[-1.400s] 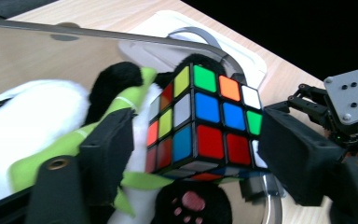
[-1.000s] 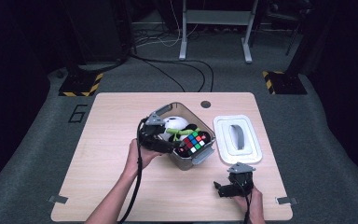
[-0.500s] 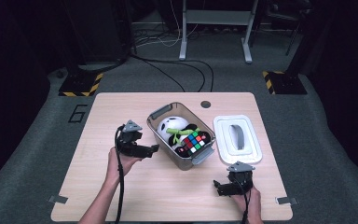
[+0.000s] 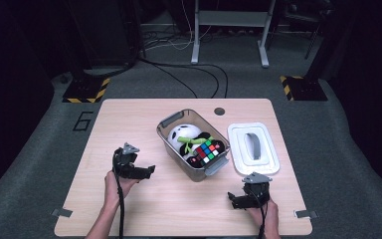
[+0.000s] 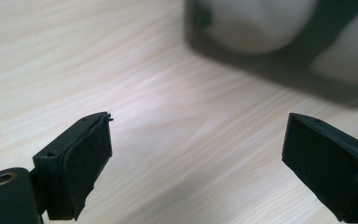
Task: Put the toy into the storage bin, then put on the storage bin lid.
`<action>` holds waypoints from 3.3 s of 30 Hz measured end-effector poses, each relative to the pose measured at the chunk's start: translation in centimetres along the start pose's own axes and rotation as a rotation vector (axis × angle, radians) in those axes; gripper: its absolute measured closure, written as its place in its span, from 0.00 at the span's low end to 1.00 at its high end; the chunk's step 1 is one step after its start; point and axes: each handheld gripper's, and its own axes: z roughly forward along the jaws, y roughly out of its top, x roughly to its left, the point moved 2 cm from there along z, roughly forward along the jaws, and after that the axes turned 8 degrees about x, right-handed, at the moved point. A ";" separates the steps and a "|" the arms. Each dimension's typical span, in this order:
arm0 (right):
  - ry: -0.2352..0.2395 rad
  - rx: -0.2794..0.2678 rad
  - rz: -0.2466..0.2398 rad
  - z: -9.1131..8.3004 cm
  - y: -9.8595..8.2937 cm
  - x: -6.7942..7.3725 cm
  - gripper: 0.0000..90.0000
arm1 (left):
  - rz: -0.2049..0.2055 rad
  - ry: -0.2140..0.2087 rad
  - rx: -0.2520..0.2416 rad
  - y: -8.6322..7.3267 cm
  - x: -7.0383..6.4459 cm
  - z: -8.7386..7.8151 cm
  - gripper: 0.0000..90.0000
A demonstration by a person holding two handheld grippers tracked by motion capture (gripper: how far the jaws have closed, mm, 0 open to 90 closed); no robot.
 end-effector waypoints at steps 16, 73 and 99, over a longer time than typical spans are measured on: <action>-0.004 -0.001 0.005 0.1 0.1 0.0 0.00 | -0.101 0.087 -0.008 -4.6 3.9 2.0 0.04; -0.012 0.024 0.035 -0.1 0.2 -0.3 0.00 | -0.028 0.095 -0.038 -5.8 4.3 2.2 0.04; -0.131 0.038 0.180 -2.4 5.9 -5.8 0.04 | -0.030 0.089 -0.037 -5.7 4.3 2.4 0.03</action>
